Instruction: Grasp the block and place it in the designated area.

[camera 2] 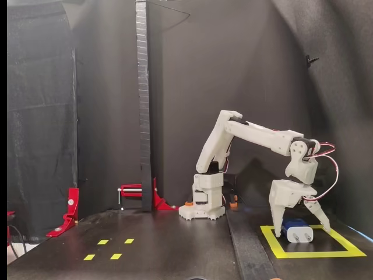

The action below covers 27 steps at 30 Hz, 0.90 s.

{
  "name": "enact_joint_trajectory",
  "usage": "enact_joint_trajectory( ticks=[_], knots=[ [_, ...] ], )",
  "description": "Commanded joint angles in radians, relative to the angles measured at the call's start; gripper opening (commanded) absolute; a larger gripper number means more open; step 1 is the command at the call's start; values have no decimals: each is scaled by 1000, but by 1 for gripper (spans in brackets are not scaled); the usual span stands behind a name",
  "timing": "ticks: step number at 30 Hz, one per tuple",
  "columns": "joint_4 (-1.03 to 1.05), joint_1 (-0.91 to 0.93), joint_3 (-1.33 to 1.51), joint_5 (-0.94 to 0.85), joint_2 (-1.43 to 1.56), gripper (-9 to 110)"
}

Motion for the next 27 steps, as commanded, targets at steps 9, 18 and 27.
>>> enact_joint_trajectory(
  ticks=[9,18,27],
  knots=[
    [126,17,-21,-20,233,48],
    [225,28,-21,-43,385,48],
    [261,31,-21,-49,431,48]
  ],
)
